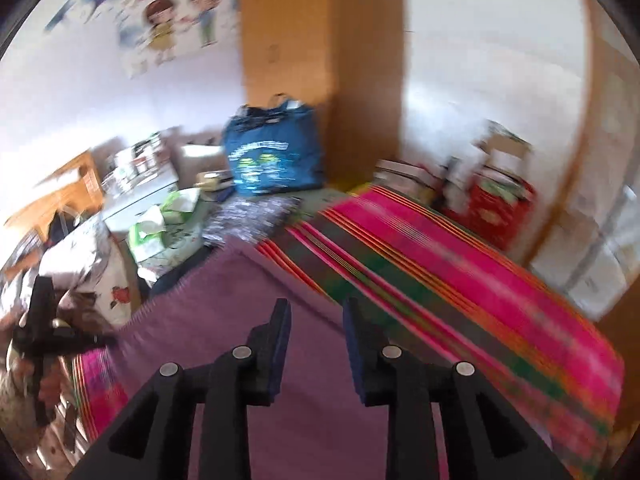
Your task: Fold clothes
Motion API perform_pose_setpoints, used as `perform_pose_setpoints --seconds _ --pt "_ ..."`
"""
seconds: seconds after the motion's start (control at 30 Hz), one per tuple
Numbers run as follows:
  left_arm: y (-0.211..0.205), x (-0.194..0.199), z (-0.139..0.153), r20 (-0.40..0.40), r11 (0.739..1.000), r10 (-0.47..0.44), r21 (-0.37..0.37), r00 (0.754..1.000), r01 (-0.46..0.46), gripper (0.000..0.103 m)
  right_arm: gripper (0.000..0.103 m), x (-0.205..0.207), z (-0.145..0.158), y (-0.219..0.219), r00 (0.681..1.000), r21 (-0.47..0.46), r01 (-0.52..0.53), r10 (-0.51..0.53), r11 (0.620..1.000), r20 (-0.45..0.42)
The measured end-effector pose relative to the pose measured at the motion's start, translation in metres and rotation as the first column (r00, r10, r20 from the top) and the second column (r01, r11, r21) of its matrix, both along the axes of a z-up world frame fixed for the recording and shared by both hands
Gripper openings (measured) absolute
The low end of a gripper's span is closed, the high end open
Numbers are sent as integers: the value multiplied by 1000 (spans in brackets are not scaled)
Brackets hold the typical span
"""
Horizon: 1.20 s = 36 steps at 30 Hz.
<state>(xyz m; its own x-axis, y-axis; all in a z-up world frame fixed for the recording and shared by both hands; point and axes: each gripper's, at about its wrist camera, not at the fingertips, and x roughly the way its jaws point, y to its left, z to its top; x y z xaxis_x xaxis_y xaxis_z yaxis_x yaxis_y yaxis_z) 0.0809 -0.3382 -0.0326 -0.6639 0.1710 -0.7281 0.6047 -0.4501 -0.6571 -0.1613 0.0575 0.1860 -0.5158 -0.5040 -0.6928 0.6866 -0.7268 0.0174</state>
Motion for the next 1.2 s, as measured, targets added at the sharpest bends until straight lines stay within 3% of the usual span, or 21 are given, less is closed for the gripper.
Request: perform_pose_setpoints --seconds 0.17,0.33,0.47,0.6,0.77,0.87,1.07,1.2 --pt "2 0 1 -3 1000 -7 -21 1000 7 12 30 50 -11 110 982 -9 188 -188 982 24" --pt "1 2 0 -14 1000 -10 -11 1000 10 12 34 95 -44 191 932 -24 355 -351 935 93" --pt "0 3 -1 -18 1000 2 3 1000 -2 12 36 118 -78 219 895 -16 429 -422 903 147" --pt "3 2 1 -7 1000 5 -17 1000 -5 13 36 139 -105 243 852 -93 503 -474 859 224" --pt "5 3 1 -2 1000 21 -22 1000 -21 12 40 156 -126 280 750 -183 649 -581 738 316" --pt "6 3 2 2 999 24 -33 1000 -24 12 41 156 -138 294 699 -185 701 -613 689 368" --pt "7 3 2 7 999 37 -38 999 -37 12 47 149 -148 299 648 -203 752 -647 627 402" --pt "8 3 3 13 998 42 -39 999 -41 12 49 144 -151 306 637 -243 765 -648 597 417"
